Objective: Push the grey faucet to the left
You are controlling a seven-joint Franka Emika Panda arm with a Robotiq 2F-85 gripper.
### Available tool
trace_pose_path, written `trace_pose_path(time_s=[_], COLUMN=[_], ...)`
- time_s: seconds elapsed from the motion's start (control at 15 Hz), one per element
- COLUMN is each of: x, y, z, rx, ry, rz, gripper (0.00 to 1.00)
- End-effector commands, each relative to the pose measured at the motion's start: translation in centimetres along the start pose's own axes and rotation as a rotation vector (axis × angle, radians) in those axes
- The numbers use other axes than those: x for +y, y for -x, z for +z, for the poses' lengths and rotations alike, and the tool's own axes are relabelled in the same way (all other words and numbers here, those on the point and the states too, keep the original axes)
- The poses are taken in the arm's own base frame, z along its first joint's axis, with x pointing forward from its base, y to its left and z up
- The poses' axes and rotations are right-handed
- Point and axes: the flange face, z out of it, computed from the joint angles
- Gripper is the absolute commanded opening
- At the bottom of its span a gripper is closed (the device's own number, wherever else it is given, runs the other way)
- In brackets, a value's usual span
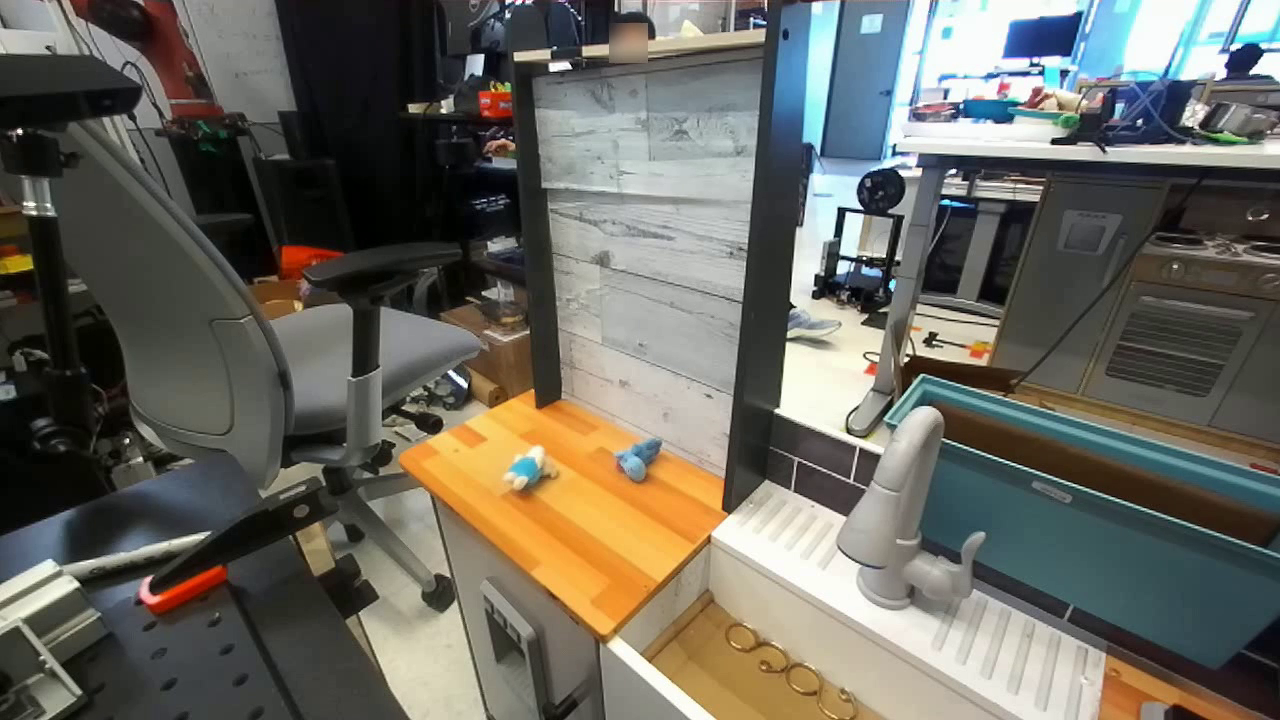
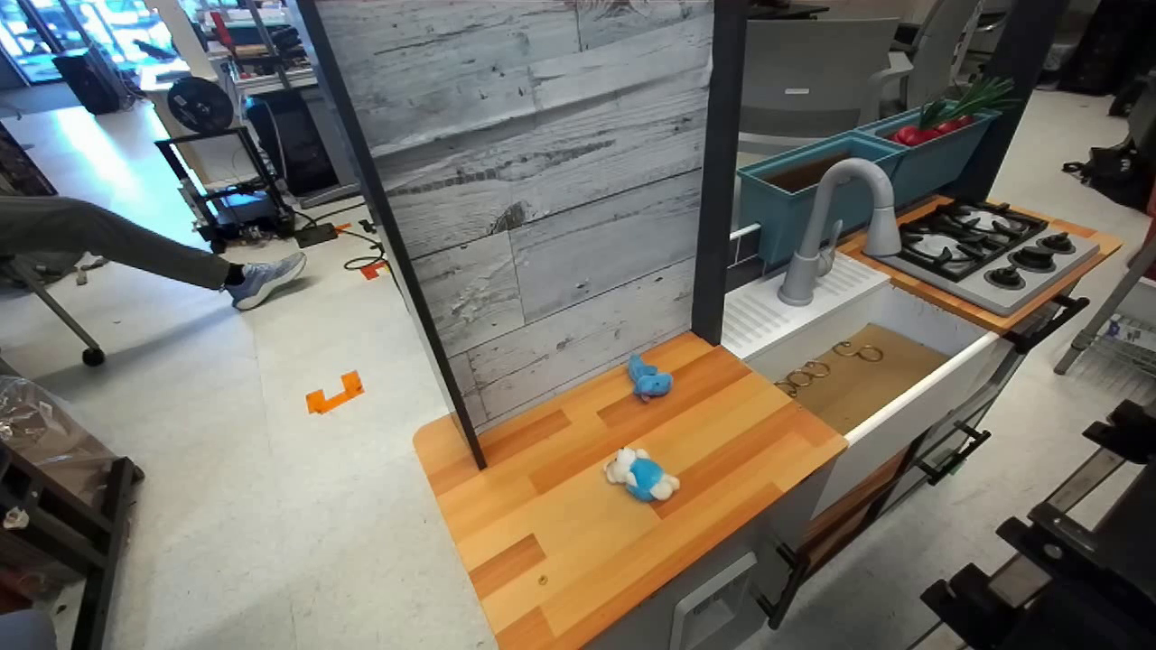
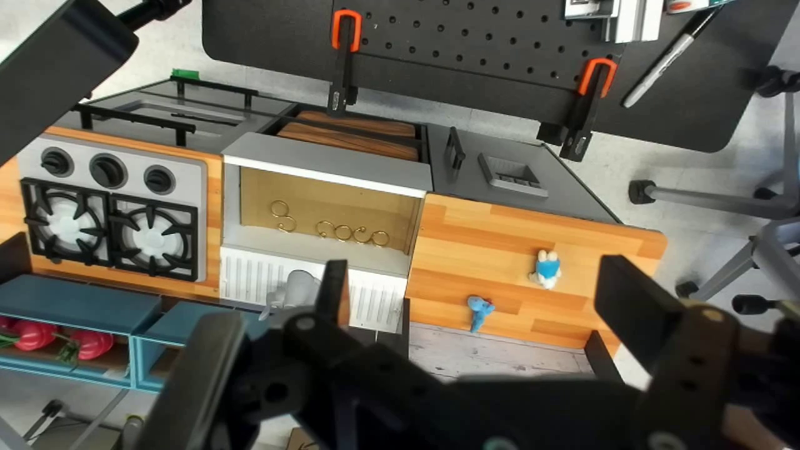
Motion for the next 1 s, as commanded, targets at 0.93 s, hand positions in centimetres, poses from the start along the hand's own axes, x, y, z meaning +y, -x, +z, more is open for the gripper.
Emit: trace_pose_path(time_s=[0.93], x=[6.2], y=[-8.6], z=[18.9], rx=[-0.321], ry=[0.016], rz=[0.048], gripper=[1.00])
